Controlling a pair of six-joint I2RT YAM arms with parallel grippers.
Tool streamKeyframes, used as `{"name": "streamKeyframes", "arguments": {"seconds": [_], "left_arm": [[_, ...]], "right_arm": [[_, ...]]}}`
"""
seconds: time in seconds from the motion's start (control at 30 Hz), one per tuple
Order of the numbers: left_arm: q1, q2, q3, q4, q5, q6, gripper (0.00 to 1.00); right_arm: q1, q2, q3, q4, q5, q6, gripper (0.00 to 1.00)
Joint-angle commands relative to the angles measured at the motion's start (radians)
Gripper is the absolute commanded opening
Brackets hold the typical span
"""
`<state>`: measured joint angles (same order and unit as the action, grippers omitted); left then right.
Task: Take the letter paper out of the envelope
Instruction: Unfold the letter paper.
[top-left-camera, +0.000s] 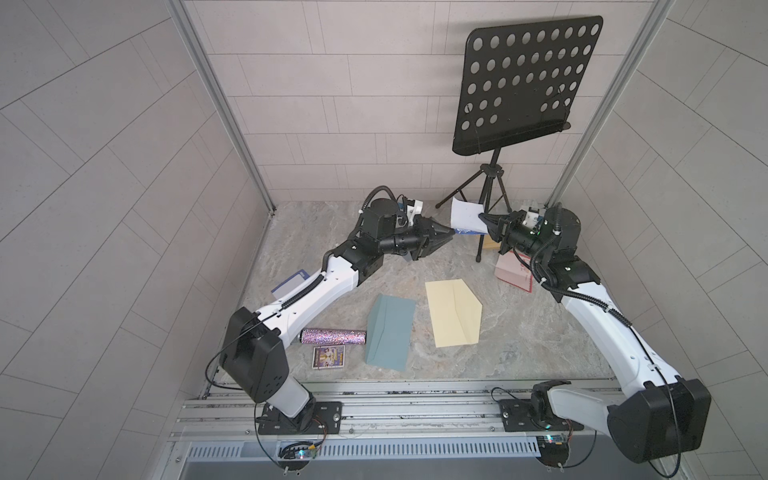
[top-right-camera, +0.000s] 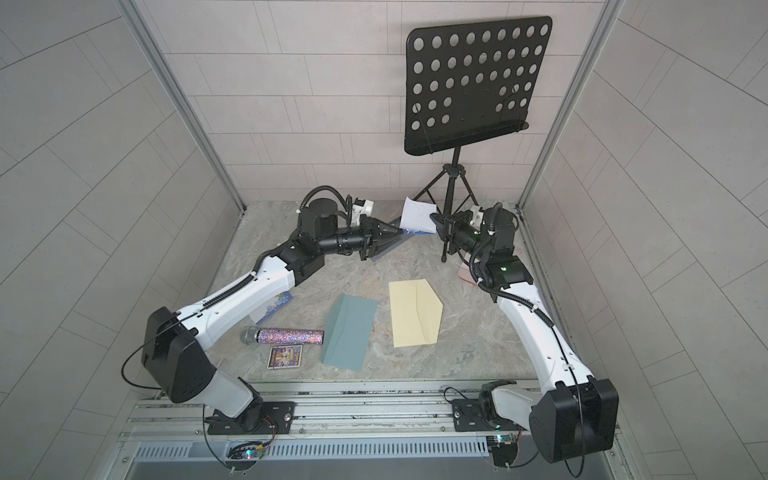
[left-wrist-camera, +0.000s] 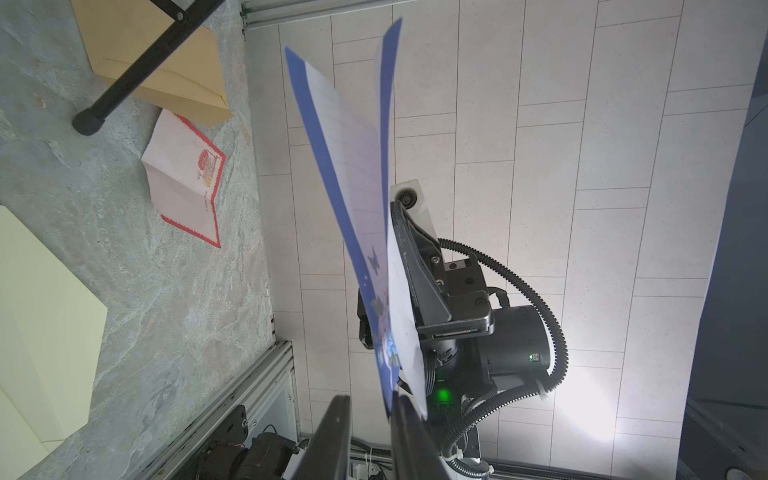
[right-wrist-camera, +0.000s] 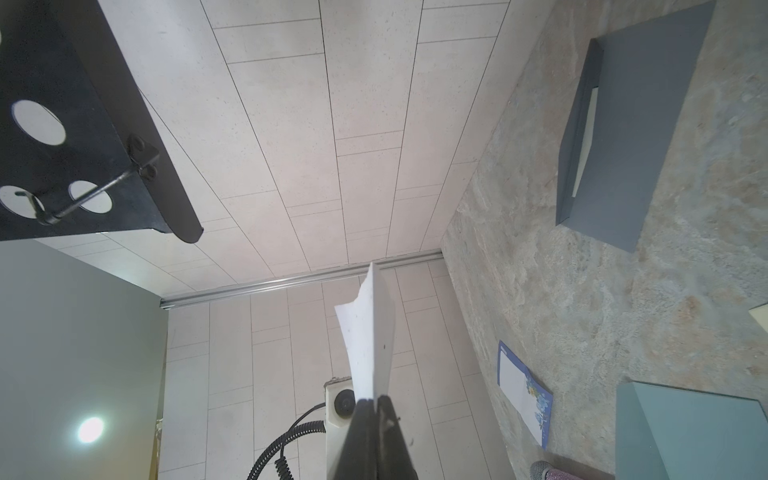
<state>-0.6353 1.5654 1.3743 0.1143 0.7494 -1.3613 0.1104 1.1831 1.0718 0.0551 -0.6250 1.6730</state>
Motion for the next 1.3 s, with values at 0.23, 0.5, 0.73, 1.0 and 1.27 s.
{"name": "streamKeyframes", "arguments": {"seconds": [0.23, 0.5, 0.73, 1.0, 1.27], "left_arm": [[0.004, 0.024, 0.028, 0.024, 0.002, -0.013, 0.25], [0.003, 0.047, 0.035, 0.042, 0.007, -0.019, 0.25], [0.003, 0.061, 0.045, 0.054, 0.008, -0.022, 0.25], [0.002, 0.056, 0.041, 0.06, 0.003, -0.024, 0.27], [0.009, 0.044, 0.042, -0.008, -0.032, -0.009, 0.0]], "right_arm": [[0.015, -0.049, -0.03, 0.022, -0.019, 0.033, 0.0], [0.052, -0.068, -0.05, 0.027, -0.004, 0.053, 0.0], [0.098, -0.069, -0.062, 0.04, 0.019, 0.065, 0.0], [0.132, -0.055, -0.086, 0.085, 0.026, 0.102, 0.0], [0.155, -0.029, -0.095, 0.094, -0.002, 0.107, 0.0]]}}
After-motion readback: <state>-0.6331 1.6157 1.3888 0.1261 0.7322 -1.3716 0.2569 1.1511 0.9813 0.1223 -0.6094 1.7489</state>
